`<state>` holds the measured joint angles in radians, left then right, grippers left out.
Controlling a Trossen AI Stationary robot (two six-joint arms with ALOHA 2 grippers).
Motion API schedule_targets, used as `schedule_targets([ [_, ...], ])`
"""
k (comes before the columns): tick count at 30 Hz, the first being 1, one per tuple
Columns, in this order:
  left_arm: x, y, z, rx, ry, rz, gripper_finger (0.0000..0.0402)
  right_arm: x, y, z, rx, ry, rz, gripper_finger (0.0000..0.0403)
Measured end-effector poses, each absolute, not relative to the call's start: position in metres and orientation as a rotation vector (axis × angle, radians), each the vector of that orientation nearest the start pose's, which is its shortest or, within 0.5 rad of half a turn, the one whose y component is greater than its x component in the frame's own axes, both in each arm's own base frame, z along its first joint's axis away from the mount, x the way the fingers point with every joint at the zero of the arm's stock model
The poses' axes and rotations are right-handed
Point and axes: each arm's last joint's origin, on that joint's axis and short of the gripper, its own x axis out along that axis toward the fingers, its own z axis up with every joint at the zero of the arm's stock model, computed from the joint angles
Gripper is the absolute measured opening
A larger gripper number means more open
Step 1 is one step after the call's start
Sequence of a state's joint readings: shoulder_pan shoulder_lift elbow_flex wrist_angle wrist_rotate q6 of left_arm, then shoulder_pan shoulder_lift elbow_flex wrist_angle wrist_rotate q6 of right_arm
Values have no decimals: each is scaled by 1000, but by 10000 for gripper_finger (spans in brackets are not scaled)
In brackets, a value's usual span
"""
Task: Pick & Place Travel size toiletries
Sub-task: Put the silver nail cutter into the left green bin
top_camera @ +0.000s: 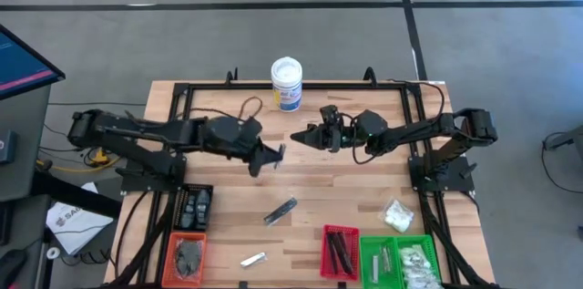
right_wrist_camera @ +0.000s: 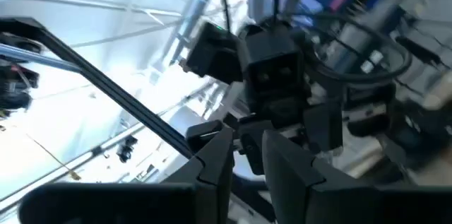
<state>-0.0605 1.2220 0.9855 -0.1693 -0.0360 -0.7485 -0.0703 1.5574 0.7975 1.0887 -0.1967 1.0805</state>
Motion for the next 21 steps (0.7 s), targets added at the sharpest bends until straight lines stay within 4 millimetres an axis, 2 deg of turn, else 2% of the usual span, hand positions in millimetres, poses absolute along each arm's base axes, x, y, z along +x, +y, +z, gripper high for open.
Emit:
schedule_targets([
  [4, 263, -10, 329, -765, 308, 93, 44, 326, -21, 280, 1011, -266, 298, 76],
  [8, 261, -8, 339, -797, 234, 65, 45, 331, -23, 293, 975, -286, 302, 102],
  [17, 263, -8, 340, -814, 216, 52, 45, 355, -14, 318, 853, -82, 210, 231],
  [21, 261, -8, 343, -812, 199, 45, 44, 358, -13, 331, 808, -82, 212, 266],
])
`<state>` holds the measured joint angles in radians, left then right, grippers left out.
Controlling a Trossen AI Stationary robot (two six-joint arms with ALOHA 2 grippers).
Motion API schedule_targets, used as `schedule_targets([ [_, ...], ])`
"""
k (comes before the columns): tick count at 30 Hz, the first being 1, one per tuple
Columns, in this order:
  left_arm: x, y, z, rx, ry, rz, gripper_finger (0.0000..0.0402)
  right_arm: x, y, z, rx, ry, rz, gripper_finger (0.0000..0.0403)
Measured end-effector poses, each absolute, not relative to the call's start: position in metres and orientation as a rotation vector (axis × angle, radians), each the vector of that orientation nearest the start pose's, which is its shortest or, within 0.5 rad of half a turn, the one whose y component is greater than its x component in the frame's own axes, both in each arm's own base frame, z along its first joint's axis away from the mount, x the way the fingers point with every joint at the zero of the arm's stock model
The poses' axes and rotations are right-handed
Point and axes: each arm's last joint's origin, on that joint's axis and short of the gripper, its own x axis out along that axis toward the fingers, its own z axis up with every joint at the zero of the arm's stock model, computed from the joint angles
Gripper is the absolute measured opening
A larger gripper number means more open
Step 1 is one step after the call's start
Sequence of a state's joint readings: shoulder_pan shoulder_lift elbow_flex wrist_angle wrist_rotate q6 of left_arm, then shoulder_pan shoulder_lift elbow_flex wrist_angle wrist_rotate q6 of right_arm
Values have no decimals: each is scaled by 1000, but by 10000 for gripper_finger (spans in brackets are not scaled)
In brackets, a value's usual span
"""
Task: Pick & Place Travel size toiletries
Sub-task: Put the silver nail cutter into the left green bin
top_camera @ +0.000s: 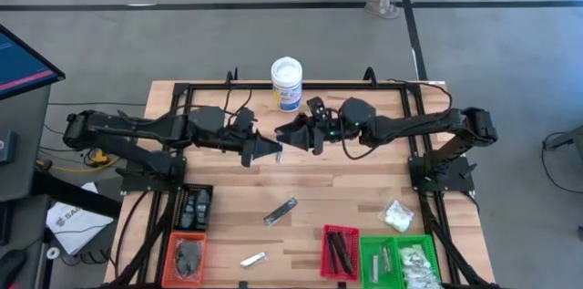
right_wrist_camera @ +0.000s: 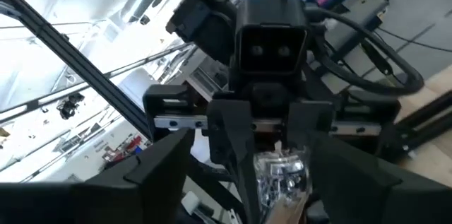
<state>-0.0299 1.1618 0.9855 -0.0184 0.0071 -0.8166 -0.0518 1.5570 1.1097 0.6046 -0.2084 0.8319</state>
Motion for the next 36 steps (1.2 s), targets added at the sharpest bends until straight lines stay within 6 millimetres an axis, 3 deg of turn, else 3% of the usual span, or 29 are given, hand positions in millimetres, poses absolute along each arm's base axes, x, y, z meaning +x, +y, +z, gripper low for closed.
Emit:
schedule_targets([
  [14, 253, -1, 357, -800, 105, 40, 44, 359, -13, 329, 825, -45, 196, 270],
  [25, 254, 2, 355, -799, 116, 39, 44, 359, -13, 329, 846, -46, 197, 267],
  [29, 254, 2, 355, -799, 116, 38, 44, 359, -13, 329, 846, -49, 192, 243],
  [36, 254, 2, 355, -799, 117, 39, 44, 359, -16, 331, 843, -66, 189, 163],
])
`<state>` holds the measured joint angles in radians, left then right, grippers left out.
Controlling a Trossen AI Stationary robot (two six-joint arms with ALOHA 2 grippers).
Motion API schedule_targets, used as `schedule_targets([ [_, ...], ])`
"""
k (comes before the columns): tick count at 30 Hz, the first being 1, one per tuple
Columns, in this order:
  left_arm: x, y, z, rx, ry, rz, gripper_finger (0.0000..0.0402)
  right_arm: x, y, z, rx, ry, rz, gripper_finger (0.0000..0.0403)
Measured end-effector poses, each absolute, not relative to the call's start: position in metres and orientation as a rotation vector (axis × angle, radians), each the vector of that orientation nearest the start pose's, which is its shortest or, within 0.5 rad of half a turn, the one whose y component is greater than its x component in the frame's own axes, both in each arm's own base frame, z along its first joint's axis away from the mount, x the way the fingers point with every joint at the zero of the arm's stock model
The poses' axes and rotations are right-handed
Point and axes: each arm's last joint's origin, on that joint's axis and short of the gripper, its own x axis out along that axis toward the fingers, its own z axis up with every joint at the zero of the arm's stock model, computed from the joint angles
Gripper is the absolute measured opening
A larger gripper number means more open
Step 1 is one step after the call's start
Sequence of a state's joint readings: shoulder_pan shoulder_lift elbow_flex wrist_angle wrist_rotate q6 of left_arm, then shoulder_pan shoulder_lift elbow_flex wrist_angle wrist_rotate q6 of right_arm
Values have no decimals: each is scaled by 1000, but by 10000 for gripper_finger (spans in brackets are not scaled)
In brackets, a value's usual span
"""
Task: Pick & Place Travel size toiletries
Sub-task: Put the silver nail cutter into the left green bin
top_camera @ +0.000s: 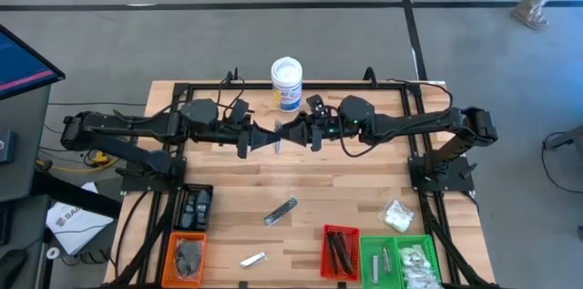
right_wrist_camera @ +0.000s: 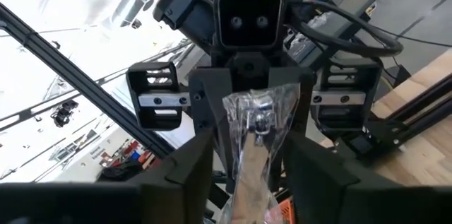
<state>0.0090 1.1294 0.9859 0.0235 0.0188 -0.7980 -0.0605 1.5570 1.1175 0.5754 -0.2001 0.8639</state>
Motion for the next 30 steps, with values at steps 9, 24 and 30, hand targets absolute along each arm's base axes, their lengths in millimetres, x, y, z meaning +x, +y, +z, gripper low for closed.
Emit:
schedule_targets([
  [9, 254, 3, 355, -801, 115, 39, 44, 358, -16, 332, 834, -80, 193, 110],
  [24, 254, 4, 355, -800, 113, 42, 47, 358, -16, 332, 839, -78, 193, 43],
  [30, 254, 4, 355, -795, 113, 42, 75, 358, -16, 331, 843, -76, 191, 42],
])
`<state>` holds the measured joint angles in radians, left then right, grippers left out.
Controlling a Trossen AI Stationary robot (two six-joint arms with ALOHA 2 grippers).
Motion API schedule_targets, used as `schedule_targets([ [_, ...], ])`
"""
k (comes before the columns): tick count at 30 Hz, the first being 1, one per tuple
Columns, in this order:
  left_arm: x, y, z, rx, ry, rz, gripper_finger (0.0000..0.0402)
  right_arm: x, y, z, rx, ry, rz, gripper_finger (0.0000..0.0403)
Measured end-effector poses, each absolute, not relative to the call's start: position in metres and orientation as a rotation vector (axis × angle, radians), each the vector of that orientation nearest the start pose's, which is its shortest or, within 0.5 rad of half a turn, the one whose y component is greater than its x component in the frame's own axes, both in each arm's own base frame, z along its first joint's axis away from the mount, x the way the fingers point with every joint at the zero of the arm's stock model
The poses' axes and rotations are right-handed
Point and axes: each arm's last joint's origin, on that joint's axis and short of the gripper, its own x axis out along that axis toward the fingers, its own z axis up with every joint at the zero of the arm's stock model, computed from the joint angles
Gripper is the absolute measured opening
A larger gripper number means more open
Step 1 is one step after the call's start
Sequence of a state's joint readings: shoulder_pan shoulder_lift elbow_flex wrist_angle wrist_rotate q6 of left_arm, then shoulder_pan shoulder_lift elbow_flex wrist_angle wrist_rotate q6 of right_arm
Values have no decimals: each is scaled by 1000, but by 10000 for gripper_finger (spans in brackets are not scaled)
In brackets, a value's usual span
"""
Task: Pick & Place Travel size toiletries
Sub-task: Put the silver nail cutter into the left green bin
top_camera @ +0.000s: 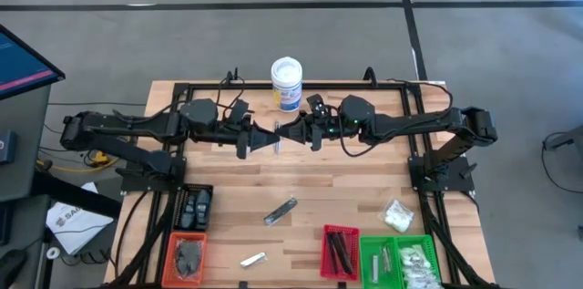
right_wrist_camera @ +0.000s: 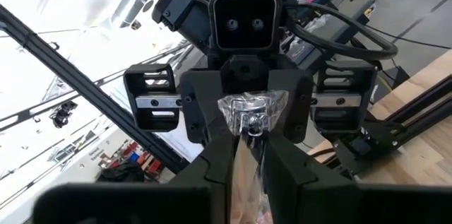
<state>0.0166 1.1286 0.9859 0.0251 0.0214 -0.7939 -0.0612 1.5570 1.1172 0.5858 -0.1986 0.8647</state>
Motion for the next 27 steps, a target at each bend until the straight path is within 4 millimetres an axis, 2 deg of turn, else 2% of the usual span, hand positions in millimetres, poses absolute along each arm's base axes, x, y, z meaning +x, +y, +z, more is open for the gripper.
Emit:
schedule_targets([
  [5, 254, 4, 355, -793, 115, 59, 125, 359, -17, 330, 858, -68, 172, 47],
  [12, 253, 4, 355, -794, 109, 62, 226, 359, -17, 330, 873, -64, 172, 46],
  [16, 253, 4, 356, -795, 109, 61, 269, 359, -17, 328, 885, -47, 164, 46],
  [20, 250, 4, 358, -797, 98, 57, 285, 359, -17, 326, 913, -23, 154, 46],
  [27, 238, 9, 360, -796, 128, 94, 279, 357, -16, 322, 952, 52, 127, 46],
])
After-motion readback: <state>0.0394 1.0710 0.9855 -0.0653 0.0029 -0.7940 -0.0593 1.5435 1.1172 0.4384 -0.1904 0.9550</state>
